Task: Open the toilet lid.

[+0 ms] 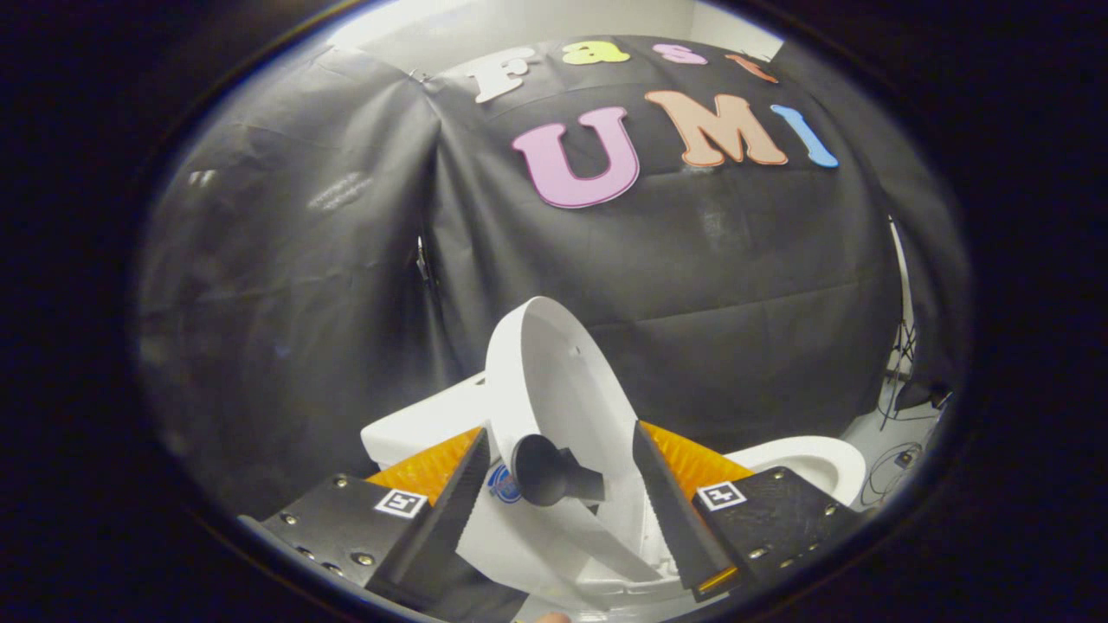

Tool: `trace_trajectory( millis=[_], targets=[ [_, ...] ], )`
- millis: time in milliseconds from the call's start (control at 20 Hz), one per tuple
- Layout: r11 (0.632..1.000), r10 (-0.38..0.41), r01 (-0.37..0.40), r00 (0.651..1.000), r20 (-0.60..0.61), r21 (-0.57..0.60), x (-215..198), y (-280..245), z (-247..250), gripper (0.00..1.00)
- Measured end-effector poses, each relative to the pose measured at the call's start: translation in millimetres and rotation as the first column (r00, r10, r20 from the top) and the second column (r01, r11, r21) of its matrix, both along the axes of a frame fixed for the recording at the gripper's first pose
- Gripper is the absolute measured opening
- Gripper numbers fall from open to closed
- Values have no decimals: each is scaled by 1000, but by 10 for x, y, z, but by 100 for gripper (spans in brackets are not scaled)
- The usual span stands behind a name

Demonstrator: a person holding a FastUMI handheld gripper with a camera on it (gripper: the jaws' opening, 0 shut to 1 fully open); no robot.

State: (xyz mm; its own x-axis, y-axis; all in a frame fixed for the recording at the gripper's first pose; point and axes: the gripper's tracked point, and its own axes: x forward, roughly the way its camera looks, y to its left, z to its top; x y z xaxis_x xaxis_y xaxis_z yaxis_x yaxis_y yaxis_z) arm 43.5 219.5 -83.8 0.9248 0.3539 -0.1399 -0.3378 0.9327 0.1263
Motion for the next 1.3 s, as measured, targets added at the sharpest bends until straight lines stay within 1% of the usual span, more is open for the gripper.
trace_trajectory(
  millis=[850, 1150, 1300],
  targets=[
    [998, -15, 15, 1000, 5, 56, 9, -111, 50, 97],
    [994, -16, 12, 999, 38, 105, -8, -152, 181, 97],
    [993, -33, 26, 998, 54, 118, -2, -225, 222, 97]
  ],
)
